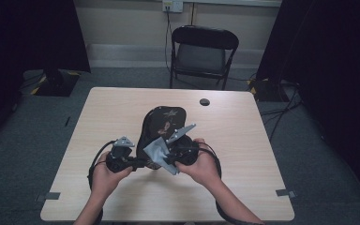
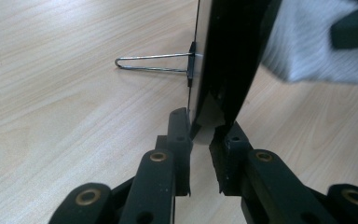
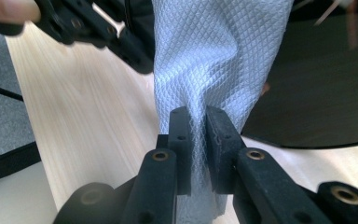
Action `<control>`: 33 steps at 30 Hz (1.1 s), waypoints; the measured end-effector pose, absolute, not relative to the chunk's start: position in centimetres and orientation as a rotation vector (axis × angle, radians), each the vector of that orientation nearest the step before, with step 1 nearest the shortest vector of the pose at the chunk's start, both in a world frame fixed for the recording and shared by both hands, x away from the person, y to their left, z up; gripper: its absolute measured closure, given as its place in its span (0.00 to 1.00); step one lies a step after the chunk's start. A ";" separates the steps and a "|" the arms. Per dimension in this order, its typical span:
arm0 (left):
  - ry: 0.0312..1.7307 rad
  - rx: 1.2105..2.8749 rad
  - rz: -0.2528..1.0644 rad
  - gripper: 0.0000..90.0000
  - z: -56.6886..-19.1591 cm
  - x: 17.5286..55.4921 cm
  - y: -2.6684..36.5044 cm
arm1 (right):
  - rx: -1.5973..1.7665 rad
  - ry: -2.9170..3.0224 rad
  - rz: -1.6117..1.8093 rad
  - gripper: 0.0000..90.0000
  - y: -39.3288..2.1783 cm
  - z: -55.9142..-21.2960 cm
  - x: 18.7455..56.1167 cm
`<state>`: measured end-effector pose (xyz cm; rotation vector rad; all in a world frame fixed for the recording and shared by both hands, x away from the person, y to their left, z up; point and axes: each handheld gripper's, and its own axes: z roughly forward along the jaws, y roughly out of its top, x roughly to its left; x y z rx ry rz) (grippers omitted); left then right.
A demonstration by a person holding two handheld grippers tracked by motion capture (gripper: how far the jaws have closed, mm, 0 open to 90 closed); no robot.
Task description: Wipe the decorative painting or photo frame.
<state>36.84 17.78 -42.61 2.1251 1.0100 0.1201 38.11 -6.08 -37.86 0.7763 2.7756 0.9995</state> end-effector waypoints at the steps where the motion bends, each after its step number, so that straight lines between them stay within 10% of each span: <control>1: 1.010 2.125 0.120 0.87 -42.6 36.8 17.8 | 0.786 2.779 0.992 0.91 -6.0 -38.2 38.1; 22: 1.011 2.117 0.123 0.87 -42.7 36.8 17.9 | 0.906 2.898 0.815 0.91 -6.9 -46.0 37.9; 33: 1.029 2.108 0.143 0.86 -42.7 36.7 18.0 | 0.919 2.877 0.866 0.91 -7.7 -44.8 37.7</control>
